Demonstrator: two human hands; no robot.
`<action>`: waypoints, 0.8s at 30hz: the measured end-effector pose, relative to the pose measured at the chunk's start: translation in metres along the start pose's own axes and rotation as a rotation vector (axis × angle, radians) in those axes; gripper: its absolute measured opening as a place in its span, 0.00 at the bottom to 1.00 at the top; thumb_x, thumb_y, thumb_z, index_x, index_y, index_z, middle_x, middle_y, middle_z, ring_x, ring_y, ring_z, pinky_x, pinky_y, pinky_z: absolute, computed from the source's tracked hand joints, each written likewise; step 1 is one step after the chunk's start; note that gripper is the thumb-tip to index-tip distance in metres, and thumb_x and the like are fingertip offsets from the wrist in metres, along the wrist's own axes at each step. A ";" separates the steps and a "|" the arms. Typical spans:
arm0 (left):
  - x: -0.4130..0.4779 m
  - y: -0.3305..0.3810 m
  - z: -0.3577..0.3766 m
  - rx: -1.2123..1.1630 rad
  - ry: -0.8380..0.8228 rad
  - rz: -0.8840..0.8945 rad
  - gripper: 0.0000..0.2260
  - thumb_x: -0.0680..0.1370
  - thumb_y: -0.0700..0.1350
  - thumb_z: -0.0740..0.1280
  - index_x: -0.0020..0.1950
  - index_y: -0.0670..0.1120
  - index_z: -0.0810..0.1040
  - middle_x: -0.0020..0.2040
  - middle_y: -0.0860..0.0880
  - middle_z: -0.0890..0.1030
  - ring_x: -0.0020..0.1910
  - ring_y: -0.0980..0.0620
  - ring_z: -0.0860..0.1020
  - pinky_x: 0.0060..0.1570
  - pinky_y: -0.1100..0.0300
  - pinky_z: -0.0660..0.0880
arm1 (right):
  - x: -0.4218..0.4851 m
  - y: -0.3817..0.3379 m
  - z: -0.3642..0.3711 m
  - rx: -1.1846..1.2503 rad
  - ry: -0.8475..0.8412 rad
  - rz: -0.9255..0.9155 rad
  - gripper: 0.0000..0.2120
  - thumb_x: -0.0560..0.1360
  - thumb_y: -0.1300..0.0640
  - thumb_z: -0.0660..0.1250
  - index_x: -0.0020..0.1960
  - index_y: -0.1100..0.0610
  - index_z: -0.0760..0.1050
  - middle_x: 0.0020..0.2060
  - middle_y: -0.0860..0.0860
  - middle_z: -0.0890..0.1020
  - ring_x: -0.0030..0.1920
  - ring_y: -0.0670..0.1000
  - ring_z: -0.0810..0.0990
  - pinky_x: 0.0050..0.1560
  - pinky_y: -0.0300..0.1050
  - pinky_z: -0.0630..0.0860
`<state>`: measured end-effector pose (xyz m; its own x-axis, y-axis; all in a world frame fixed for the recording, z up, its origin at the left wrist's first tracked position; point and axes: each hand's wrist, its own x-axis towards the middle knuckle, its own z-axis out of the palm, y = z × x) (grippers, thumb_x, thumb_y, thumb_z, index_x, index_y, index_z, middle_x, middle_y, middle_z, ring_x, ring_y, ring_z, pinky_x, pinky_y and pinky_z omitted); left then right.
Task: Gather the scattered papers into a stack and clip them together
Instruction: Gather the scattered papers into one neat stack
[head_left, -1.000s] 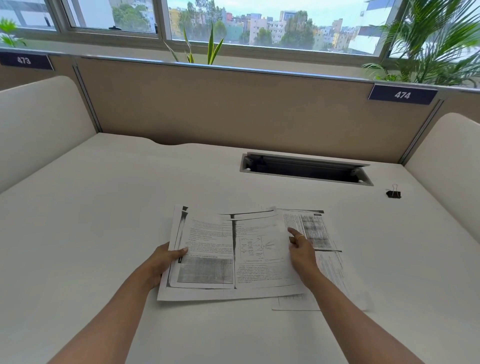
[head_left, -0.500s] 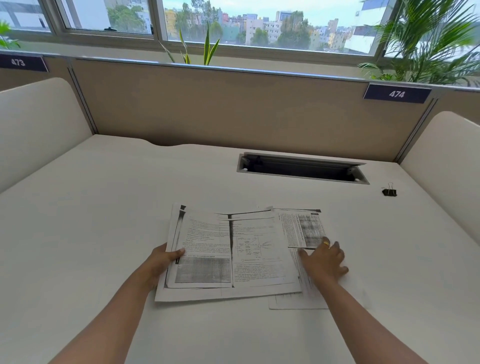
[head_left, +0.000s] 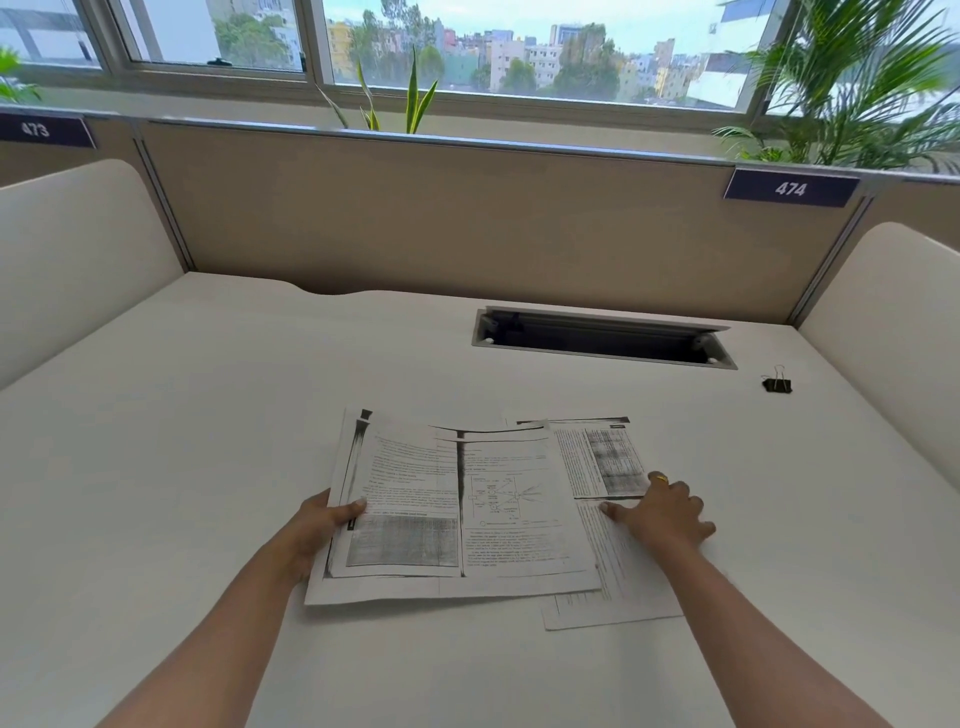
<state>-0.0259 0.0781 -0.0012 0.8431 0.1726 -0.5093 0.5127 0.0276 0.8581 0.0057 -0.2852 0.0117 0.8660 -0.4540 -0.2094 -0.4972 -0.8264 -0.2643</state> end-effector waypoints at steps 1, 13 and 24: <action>0.000 0.000 0.001 -0.003 -0.003 0.002 0.12 0.76 0.40 0.65 0.59 0.40 0.73 0.51 0.39 0.81 0.49 0.39 0.80 0.48 0.48 0.78 | 0.000 0.000 -0.001 -0.005 -0.003 0.003 0.44 0.65 0.35 0.68 0.72 0.54 0.56 0.68 0.58 0.65 0.69 0.59 0.60 0.66 0.59 0.61; -0.004 0.002 0.004 -0.001 -0.004 0.023 0.10 0.77 0.39 0.65 0.57 0.41 0.73 0.49 0.41 0.81 0.47 0.40 0.80 0.48 0.50 0.77 | 0.006 0.001 -0.015 0.046 -0.082 0.107 0.60 0.54 0.36 0.77 0.74 0.56 0.48 0.68 0.61 0.62 0.69 0.61 0.61 0.65 0.58 0.62; -0.001 0.000 0.001 -0.017 0.018 0.004 0.16 0.76 0.39 0.66 0.63 0.37 0.72 0.56 0.36 0.79 0.53 0.37 0.79 0.53 0.45 0.76 | 0.014 0.003 -0.008 0.267 -0.153 0.194 0.57 0.54 0.43 0.80 0.71 0.58 0.52 0.65 0.60 0.70 0.66 0.63 0.68 0.65 0.58 0.62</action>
<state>-0.0265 0.0766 -0.0010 0.8420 0.1903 -0.5048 0.5064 0.0439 0.8612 0.0167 -0.2971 0.0157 0.7459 -0.5222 -0.4134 -0.6657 -0.6042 -0.4380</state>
